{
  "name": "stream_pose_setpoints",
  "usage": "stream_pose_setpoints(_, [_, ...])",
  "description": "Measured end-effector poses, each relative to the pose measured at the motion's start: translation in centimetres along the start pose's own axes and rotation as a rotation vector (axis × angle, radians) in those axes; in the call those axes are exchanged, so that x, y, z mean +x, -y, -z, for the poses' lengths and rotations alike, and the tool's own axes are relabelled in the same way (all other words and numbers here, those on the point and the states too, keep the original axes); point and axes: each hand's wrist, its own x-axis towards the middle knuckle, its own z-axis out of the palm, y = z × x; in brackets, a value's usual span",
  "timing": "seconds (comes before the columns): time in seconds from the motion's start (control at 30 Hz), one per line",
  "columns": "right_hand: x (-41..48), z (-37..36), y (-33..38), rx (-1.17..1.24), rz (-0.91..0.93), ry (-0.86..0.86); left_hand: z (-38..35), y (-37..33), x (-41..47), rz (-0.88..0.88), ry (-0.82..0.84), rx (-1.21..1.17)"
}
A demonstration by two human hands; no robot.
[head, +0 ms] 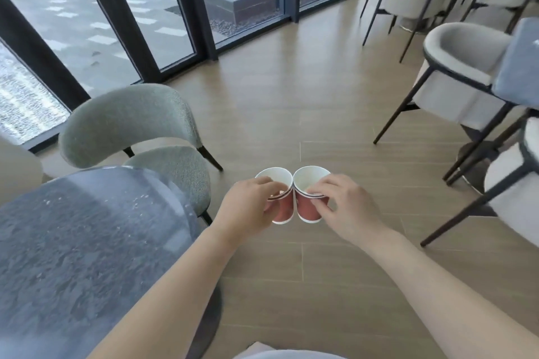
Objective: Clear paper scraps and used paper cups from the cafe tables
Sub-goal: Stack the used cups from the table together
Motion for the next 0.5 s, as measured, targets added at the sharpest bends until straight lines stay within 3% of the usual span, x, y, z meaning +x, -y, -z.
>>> stream_pose_setpoints(0.5, [-19.8,18.0,-13.1,-0.128,-0.251,-0.268,-11.3,-25.4,2.0,-0.340,0.145,-0.087])
